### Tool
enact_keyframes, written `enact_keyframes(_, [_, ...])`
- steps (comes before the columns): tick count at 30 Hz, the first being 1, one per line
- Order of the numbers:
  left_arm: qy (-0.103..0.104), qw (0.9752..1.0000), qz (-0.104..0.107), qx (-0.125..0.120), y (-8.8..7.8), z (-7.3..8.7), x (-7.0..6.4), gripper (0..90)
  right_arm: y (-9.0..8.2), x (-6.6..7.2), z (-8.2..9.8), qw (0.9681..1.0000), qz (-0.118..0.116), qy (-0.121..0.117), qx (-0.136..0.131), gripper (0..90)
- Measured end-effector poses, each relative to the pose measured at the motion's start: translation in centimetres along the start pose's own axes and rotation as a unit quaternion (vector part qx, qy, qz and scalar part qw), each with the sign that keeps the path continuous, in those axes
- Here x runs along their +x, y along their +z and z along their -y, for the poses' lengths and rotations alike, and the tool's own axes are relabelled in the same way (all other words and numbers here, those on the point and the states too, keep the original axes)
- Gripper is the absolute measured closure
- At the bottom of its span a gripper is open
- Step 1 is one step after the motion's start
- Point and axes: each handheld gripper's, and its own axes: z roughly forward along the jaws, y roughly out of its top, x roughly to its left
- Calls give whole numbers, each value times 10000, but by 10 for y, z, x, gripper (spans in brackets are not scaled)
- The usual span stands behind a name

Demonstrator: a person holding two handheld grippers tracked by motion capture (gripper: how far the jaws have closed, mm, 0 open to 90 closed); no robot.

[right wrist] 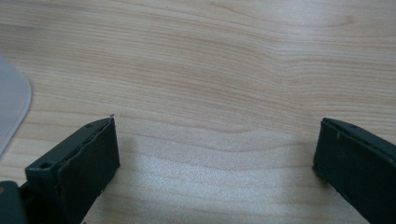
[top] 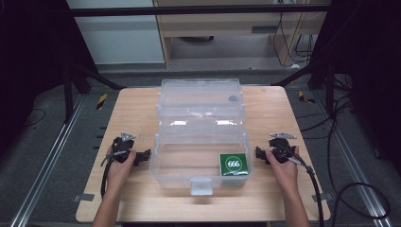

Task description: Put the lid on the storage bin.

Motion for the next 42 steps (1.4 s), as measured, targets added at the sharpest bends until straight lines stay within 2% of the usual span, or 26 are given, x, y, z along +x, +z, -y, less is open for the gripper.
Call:
enact_keyframes(4, [91,9999,110,5,-2,-1,0,32,-1,0,1,10000,-43,-37,-9,6])
enact_keyframes(9, [307,9992,177,-203,-7,-6,-4,37,0,-2,0,9999,-118,-92,-26,20])
enact_keyframes(10, [372,9989,128,-254,-11,-7,-6,41,-1,-3,0,9999,-140,-64,-61,62])
enact_keyframes(11, [401,9986,106,-313,-14,-7,-8,40,-3,-6,0,9994,-203,-75,-272,95])
enact_keyframes(12, [414,9984,108,-378,-17,-8,-10,39,-4,-6,-1,9989,-232,-85,-402,85])
enact_keyframes(16, [702,9960,-54,-553,-36,-15,-11,35,-16,-4,-9,9972,-110,-521,-533,90])
enact_keyframes(18, [1053,9928,-73,-564,-50,-19,-7,38,-31,-2,-18,9936,80,-1046,-427,78])
enact_keyframes(19, [1053,9928,-73,-564,-50,-19,-7,38,-36,-4,-21,9926,128,-1125,-427,78])
enact_keyframes(20, [1185,9912,-70,-587,-57,-19,-6,37,-45,-7,-26,9919,158,-1162,-487,82])
enact_keyframes(22, [1278,9902,26,-564,-69,-19,-6,38,-53,-8,-31,9925,124,-1105,-501,86])
enact_keyframes(24, [1640,9855,-80,-431,-79,-19,-10,40,-72,-9,-42,9913,-9,-1235,-454,93])
enact_keyframes(25, [1976,9797,-85,-324,-86,-21,-14,41,-80,-7,-46,9897,-44,-1373,-403,92])
enact_keyframes(26, [2107,9771,-9,-292,-92,-23,-18,44,-86,-5,-49,9883,-72,-1480,-368,92])
enact_keyframes(27, [2093,9773,102,-320,-96,-25,-19,44,-86,-5,-49,9883,-72,-1480,-368,92])
enact_keyframes(28, [2054,9775,314,-364,-103,-29,-21,50,-96,-1,-56,9855,-149,-1650,-375,92])
enact_keyframes(30, [2201,9742,398,-285,-111,-34,-23,54,-100,0,-58,9839,-178,-1736,-388,95])
enact_keyframes(31, [2344,9712,389,-181,-114,-38,-25,65,-111,6,-67,9786,-227,-2002,-408,125])
enact_keyframes(33, [2373,9706,401,-94,-117,-43,-25,82,-117,12,-76,9748,-261,-2173,-426,138])
enact_keyframes(34, [2346,9708,496,-116,-118,-45,-25,82,-117,12,-76,9748,-261,-2173,-426,138])
enact_keyframes(36, [2362,9692,668,-196,-120,-50,-26,81,-125,22,-87,9685,-327,-2432,-429,173])
enact_keyframes(37, [2394,9682,684,-248,-120,-51,-28,75,-132,30,-98,9631,-355,-2628,-469,182])
enact_keyframes(38, [2453,9669,665,-216,-121,-52,-29,75,-132,30,-98,9631,-355,-2628,-469,182])
enact_keyframes(39, [2501,9657,659,-224,-122,-52,-32,63,-139,36,-108,9585,-388,-2784,-467,213])
enact_keyframes(40, [2549,9642,688,-241,-123,-52,-34,63,-139,36,-108,9585,-388,-2784,-467,213])
enact_keyframes(41, [2605,9625,716,-243,-126,-52,-38,62,-142,39,-113,9558,-406,-2872,-470,215])
enact_keyframes(42, [2590,9624,784,-230,-128,-52,-42,57,-147,43,-120,9521,-423,-2997,-445,220])
